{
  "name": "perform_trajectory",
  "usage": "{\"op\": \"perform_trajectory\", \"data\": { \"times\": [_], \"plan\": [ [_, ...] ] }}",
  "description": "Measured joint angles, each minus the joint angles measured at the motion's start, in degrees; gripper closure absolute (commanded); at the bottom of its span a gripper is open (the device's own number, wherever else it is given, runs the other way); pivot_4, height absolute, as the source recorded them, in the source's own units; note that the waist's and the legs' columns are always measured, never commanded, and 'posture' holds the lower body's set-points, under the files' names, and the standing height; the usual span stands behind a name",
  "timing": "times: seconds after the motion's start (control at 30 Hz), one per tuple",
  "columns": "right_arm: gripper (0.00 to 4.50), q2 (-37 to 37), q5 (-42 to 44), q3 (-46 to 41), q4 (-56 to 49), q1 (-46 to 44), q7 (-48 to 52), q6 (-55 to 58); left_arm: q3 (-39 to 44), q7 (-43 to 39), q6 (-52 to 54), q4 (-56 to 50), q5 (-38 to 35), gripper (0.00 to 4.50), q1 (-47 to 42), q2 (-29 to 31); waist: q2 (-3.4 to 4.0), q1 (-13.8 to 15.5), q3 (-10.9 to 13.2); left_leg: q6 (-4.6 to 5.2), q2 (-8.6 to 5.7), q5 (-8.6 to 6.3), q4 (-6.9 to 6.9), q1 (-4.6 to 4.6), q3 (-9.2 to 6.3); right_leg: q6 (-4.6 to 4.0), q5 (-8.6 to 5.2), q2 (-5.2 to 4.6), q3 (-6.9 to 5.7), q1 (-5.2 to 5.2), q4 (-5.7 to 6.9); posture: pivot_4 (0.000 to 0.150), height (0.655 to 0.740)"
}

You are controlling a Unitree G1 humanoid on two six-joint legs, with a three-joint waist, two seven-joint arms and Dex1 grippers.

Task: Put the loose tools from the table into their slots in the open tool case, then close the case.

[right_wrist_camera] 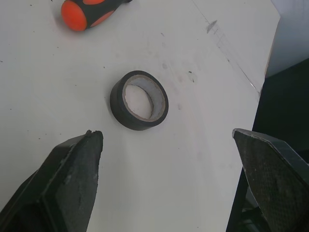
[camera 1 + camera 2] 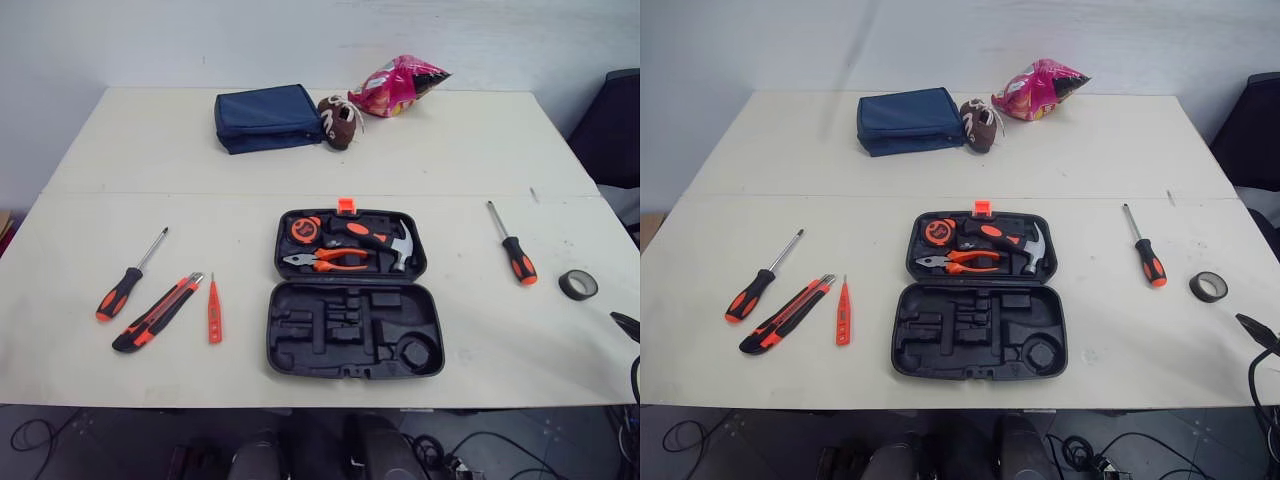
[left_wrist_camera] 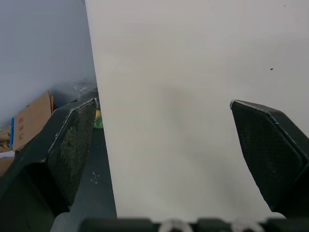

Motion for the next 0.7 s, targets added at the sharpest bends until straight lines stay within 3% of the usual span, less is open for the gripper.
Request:
{"op": "perform_trajectory", "data": {
  "times": [0.2, 0.37, 0.57, 0.67, 0.7],
  "plan": [
    [0.00, 0.8, 1.8, 0.0, -0.3, -1.4, 1.3, 2.6, 2.8, -4.2, 5.5, -5.9, -5.6, 0.01, -1.2, -2.7, -0.02, 0.0, 0.0, 0.00, 0.01, 0.00, 0.10, -0.01, -0.01, 0.00, 0.00, 0.00, -0.01, 0.01, 0.10, 0.150, 0.7400],
    [0.00, 4.9, 8.7, 0.0, -12.4, -2.2, 5.4, 14.0, 2.8, -5.9, 11.1, -16.7, -7.8, 0.01, -2.0, -4.0, -0.01, 0.2, 0.0, 0.00, 0.01, 0.00, 0.16, -0.02, -0.05, 0.00, 0.00, 0.00, 0.04, 0.02, 0.21, 0.150, 0.7400],
    [0.00, 8.0, 15.9, 4.1, -38.5, 2.9, 8.1, 31.4, 0.1, -7.0, 24.8, -42.9, -11.9, 0.01, 3.8, -9.0, 0.00, 0.3, 0.0, 0.01, 0.02, 0.00, 0.19, -0.03, -0.08, 0.00, 0.00, 0.00, 0.04, 0.04, 0.23, 0.150, 0.7400],
    [0.00, 9.0, 15.9, 7.1, -42.9, 1.7, 8.2, 34.7, -4.3, -5.3, 31.2, -54.2, -14.0, 0.01, 3.0, -11.6, 0.01, 0.6, 0.0, 0.02, 0.00, 0.00, 0.27, -0.03, -0.09, 0.00, 0.00, -0.01, 0.05, 0.07, 0.27, 0.150, 0.7400],
    [0.24, 10.0, 15.2, 8.9, -43.8, 0.0, 8.1, 34.8, -7.4, -4.2, 34.1, -58.9, -15.1, 0.00, 1.4, -13.1, 0.00, 0.9, 0.0, 0.03, 0.00, 0.00, 0.33, -0.03, -0.11, 0.01, 0.00, -0.01, 0.04, 0.10, 0.28, 0.150, 0.7400]
  ]
}}
